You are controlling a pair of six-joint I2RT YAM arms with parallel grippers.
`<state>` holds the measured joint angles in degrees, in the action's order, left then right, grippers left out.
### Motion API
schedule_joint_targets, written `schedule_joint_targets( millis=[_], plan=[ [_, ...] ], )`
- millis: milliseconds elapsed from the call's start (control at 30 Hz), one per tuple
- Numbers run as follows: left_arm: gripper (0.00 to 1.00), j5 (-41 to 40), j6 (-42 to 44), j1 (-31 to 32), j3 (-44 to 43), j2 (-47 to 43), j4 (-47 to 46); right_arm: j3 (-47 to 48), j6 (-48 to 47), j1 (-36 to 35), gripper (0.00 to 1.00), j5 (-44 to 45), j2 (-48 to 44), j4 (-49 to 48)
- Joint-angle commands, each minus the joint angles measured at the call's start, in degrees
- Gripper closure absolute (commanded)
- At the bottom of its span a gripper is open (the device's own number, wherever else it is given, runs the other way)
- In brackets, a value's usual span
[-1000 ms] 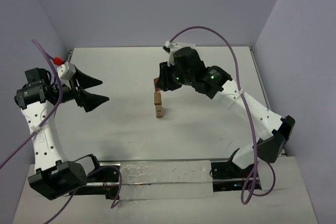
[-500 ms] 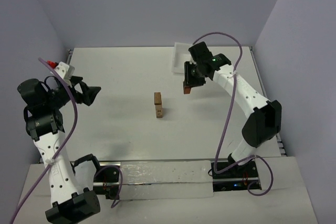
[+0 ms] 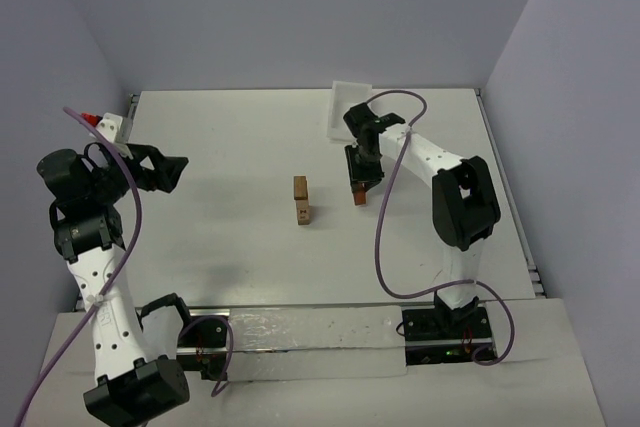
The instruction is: Build the wood block tower
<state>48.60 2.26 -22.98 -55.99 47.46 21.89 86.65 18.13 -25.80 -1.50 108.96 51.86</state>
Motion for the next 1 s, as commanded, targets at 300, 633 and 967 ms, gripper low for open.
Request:
schedule_joint_targets(
  millis=[300,633,967],
  plan=[
    [0.01,0.8,-5.4,-0.2,2.6,-0.9,-4.9,-2.2,0.8,0.6,0.98,1.2,3.5,-11.8],
    [0.01,1.3,-7.7,-0.3,3.7,-1.1,-6.4,-3.6,1.7,0.6,0.74,3.4,4.9,-15.7],
    [0.01,1.4,-7.9,-0.2,5.5,-2.7,-7.7,-11.5,1.2,0.6,0.47,0.4,0.9,-25.8]
  ],
)
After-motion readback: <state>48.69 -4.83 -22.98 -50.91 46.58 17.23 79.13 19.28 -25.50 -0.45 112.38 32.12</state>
